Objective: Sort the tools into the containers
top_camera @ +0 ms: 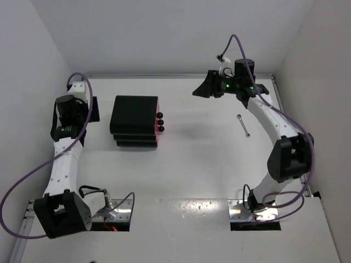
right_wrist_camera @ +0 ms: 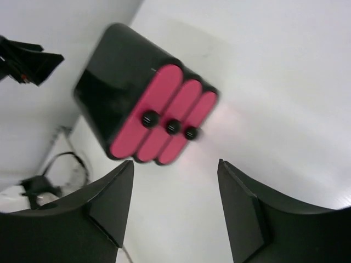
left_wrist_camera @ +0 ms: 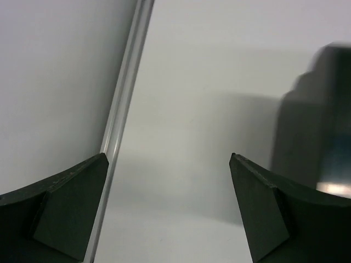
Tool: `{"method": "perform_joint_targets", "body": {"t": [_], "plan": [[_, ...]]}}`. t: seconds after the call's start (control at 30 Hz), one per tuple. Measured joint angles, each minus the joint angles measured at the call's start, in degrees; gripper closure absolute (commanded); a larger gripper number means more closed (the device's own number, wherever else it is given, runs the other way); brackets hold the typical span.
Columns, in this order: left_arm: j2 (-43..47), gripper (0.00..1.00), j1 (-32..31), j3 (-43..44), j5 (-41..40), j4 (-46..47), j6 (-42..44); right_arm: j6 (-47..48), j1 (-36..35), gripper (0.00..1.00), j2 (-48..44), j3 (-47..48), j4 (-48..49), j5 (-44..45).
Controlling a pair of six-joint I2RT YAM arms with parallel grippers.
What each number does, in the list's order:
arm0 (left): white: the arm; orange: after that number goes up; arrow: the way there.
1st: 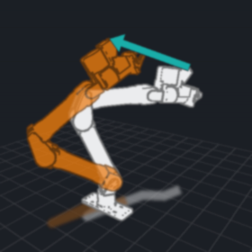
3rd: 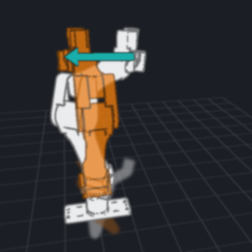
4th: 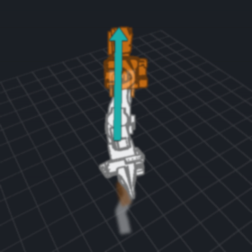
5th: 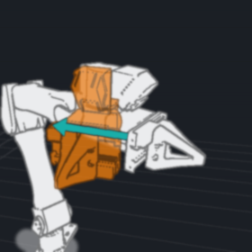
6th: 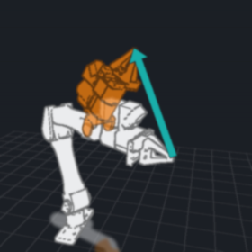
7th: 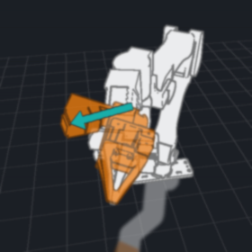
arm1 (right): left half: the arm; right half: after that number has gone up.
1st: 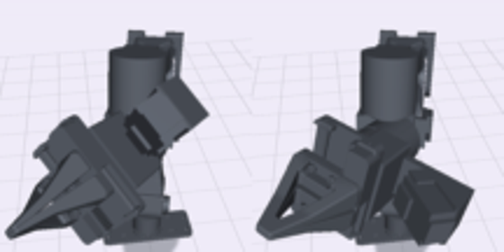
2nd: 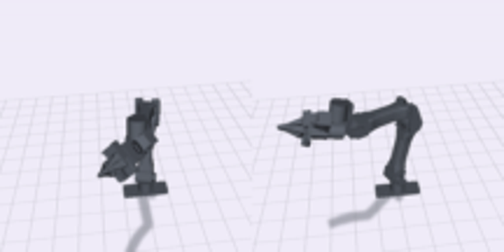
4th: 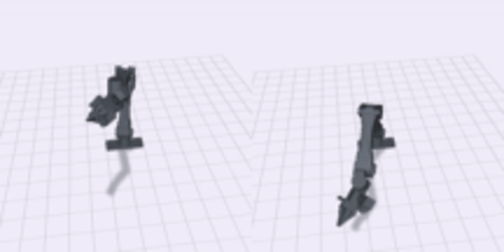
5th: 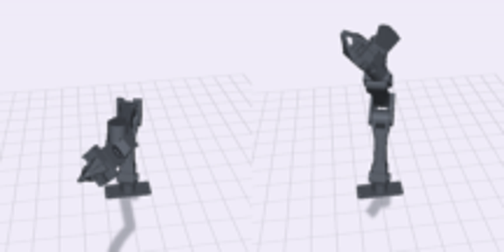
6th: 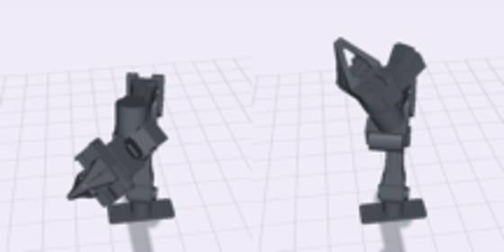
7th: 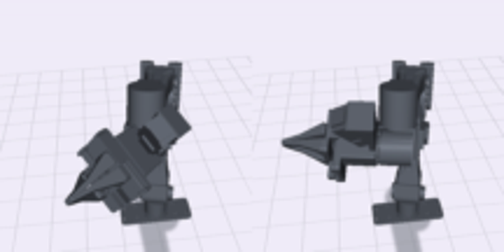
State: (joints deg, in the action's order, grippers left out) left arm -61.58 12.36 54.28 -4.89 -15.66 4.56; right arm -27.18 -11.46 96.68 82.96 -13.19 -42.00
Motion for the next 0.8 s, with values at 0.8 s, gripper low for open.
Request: {"method": "perform_joint_targets", "body": {"t": [0.8], "plan": [[-28.7,0.0,7.15,-8.59,18.53,8.46,7.89,9.66,15.91,0.36,-7.17,-15.67,-9.55,-0.74]]}}
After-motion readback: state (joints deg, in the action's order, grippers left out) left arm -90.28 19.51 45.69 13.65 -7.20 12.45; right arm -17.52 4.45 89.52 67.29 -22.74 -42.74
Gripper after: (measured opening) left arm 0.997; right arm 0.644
